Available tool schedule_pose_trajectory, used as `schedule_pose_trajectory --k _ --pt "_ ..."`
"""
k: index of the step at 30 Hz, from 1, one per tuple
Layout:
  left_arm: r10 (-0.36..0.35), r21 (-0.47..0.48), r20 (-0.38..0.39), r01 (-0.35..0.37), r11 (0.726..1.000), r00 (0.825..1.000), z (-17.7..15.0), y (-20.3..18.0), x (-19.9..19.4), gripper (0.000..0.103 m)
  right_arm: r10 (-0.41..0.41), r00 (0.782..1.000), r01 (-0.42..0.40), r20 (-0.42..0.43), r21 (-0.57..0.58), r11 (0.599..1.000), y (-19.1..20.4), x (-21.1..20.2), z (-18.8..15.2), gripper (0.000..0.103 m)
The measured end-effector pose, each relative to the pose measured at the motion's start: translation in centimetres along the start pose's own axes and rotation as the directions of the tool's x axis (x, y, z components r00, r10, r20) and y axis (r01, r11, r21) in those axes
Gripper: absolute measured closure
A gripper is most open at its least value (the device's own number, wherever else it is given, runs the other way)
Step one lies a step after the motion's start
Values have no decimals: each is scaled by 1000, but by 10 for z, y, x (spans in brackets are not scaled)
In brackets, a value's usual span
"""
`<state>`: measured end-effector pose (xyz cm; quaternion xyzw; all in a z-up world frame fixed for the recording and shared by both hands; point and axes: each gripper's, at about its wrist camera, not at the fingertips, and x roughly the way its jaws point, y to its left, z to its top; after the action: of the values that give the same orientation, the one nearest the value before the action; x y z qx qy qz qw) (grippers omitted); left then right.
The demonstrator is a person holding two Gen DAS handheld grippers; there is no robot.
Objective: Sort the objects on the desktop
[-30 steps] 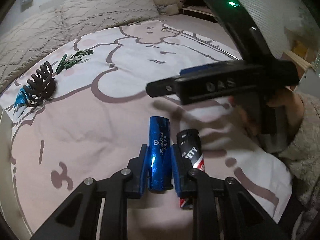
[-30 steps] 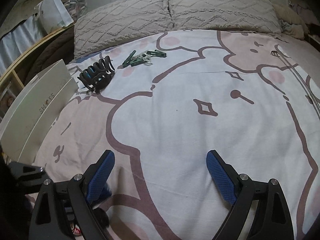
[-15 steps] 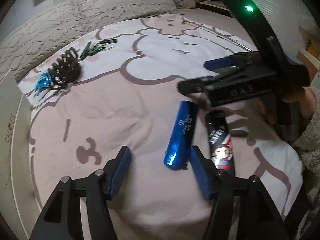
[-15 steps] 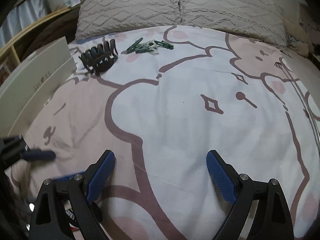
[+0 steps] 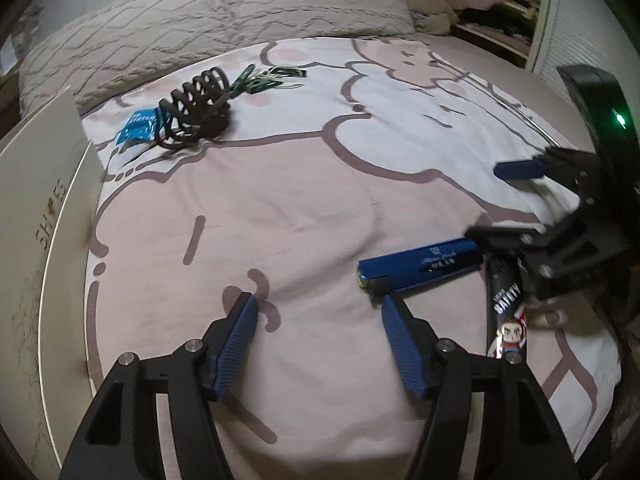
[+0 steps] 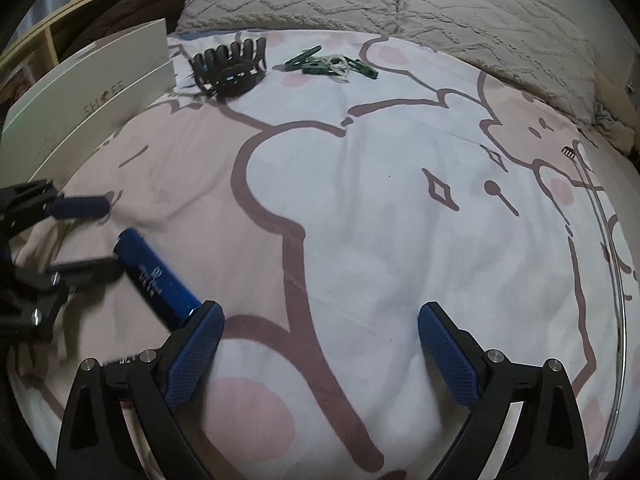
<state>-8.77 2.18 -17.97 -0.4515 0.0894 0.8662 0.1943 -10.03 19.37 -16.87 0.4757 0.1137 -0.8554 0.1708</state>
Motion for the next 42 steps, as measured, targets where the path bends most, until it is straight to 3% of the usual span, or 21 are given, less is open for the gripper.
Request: schedule_pose_trajectory --k 4,8,22,27,31,42 --pt "6 7 -1 -6 1000 1000 -1 -1 -1 30 14 1000 -15 -17 -41 999 0 -5 -4 5" --pt "-20 27 -6 20 999 1000 -1 -6 -1 16 23 1000 -24 -19 -31 999 0 -1 -3 5" --pt "-39 42 -27 40 998 999 -4 -9 -4 15 19 1000 -21 -19 -69 997 25 11 20 4" --pt "-46 32 -32 47 998 998 -4 -7 -4 15 95 995 -97 -25 -77 992 37 17 28 4" --pt "-37 22 -31 37 999 999 -5 -5 -4 10 111 994 -112 -22 -78 991 45 20 33 4" --pt "-38 -57 1 38 998 999 -3 1 -2 10 257 966 -257 10 -56 965 15 1 12 4"
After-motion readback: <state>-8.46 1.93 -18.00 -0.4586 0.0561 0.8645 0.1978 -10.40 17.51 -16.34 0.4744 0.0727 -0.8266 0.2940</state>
